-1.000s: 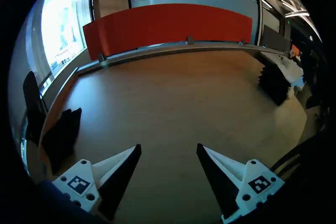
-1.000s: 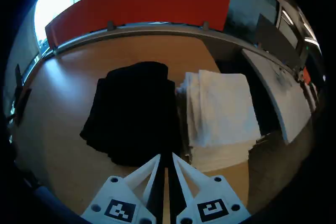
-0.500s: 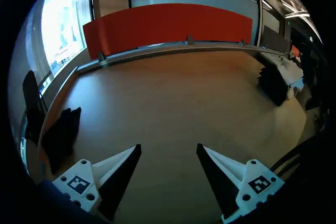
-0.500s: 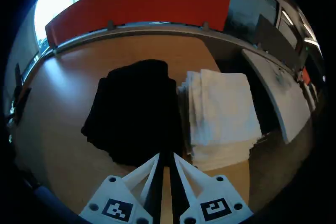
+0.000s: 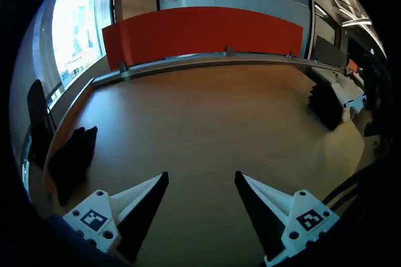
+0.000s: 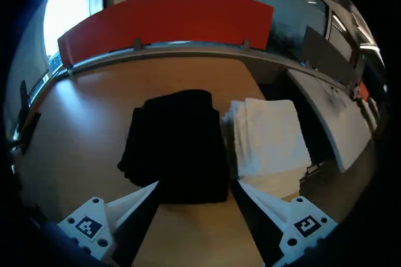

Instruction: Fold towel

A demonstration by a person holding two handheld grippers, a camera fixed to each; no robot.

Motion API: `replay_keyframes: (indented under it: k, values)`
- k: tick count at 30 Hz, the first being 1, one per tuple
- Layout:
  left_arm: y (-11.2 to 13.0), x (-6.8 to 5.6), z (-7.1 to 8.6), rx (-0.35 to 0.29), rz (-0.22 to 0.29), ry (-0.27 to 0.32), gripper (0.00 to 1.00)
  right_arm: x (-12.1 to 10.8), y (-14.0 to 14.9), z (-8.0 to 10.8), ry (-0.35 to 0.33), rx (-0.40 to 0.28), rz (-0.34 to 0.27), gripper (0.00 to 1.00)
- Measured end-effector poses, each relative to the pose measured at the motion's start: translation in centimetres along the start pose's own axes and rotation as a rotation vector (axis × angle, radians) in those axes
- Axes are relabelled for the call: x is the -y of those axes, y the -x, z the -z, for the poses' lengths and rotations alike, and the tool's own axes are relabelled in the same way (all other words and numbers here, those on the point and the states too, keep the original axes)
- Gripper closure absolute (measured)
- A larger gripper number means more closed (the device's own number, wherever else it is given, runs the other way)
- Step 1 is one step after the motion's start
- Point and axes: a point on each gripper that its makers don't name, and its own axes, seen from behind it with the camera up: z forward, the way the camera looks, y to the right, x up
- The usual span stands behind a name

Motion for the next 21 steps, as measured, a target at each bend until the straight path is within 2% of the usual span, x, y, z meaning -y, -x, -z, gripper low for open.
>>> replay_keyframes:
  k: [6,12,21]
  values:
    - [-0.6,0.7,0.1,-0.020,0.012,-0.005,0.02,0.6,-1.2,0.6,0.018,-0.047,-0.015,0.00]
    - [-1.8,1.4,0.2,-0.061,0.029,-0.015,0.02,0.9,-4.3,1.9,0.071,-0.173,-0.038,0.00]
    - [-4.1,2.7,0.4,-0.128,0.027,-0.045,0.01,2.0,-9.2,4.4,0.097,-0.371,-0.088,0.00]
